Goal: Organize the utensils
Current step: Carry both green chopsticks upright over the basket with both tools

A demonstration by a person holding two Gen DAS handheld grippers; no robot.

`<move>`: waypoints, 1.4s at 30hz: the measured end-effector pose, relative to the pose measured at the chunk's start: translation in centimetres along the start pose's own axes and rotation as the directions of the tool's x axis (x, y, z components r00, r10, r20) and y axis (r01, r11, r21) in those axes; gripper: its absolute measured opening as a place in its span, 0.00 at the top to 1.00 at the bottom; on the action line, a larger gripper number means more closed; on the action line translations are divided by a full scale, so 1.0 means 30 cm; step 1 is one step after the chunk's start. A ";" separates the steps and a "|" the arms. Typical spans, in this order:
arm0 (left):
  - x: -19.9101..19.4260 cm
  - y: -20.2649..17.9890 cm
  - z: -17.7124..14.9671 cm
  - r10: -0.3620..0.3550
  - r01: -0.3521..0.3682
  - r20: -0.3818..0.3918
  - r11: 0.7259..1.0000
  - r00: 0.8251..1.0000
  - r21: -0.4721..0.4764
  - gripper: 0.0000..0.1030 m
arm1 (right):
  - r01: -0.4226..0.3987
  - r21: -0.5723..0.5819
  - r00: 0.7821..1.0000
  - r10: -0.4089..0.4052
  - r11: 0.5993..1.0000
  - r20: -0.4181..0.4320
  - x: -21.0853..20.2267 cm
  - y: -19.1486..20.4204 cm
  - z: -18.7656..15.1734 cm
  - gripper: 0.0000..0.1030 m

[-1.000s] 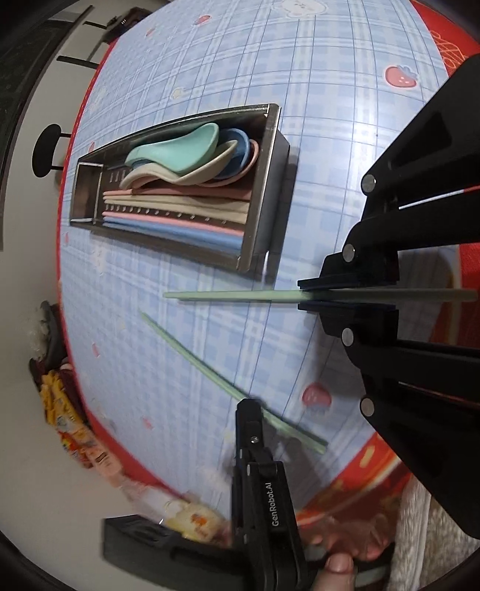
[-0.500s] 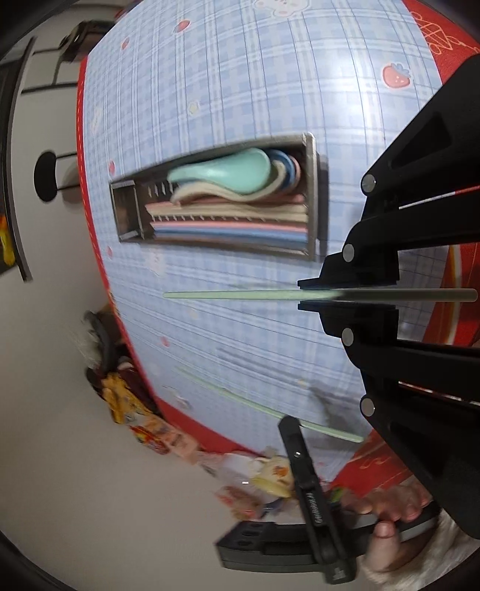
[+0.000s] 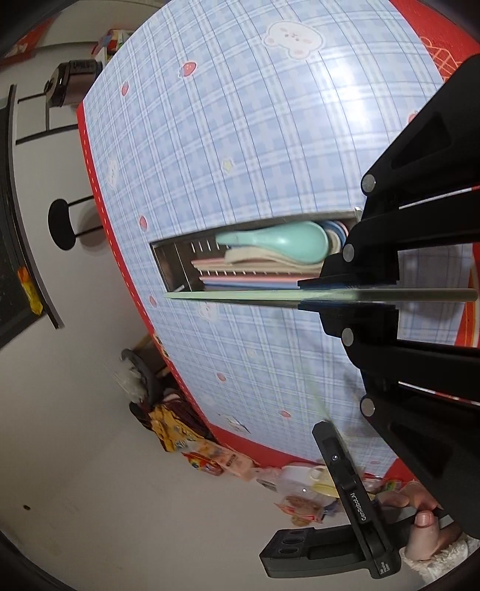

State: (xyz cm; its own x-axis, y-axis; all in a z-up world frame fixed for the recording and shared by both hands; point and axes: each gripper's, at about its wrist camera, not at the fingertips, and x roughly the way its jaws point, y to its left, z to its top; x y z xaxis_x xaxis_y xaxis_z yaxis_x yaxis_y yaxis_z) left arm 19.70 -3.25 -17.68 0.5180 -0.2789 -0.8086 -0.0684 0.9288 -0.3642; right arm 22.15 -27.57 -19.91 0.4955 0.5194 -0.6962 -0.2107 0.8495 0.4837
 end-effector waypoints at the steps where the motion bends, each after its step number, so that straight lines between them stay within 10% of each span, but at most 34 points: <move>1: 0.010 -0.016 0.010 -0.007 0.007 -0.002 1.000 1.000 0.008 0.94 | 0.003 0.006 1.000 -0.003 1.000 0.001 0.002 -0.010 0.006 0.94; 10: 0.129 -0.038 0.055 -0.047 0.053 -0.081 0.996 0.996 0.071 0.93 | 0.018 0.025 1.000 -0.018 1.000 0.011 0.004 -0.070 0.036 0.94; 20: 0.331 -0.095 -0.144 0.034 0.030 -0.263 0.971 0.964 0.237 0.72 | 0.028 0.039 1.000 -0.028 0.999 0.001 -0.006 -0.102 0.011 0.94; 33: 0.423 -0.173 -0.183 0.196 -0.114 -0.192 0.922 0.962 0.369 0.82 | 0.030 0.030 0.999 -0.030 0.999 -0.017 -0.004 -0.108 -0.011 0.94; 42: 0.374 -0.027 -0.134 0.117 -0.081 -0.225 0.983 0.967 0.164 0.90 | 0.022 0.037 0.999 -0.021 0.999 -0.024 0.020 -0.115 0.009 0.94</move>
State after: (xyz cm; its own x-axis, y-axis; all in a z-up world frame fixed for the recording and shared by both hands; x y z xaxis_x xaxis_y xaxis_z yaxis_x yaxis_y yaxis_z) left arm 22.13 -8.12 -28.32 0.3008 -0.2156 -0.9290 0.0306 0.9758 -0.2166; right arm 23.41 -30.20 -21.85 0.4792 0.5034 -0.7190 -0.1684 0.8567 0.4875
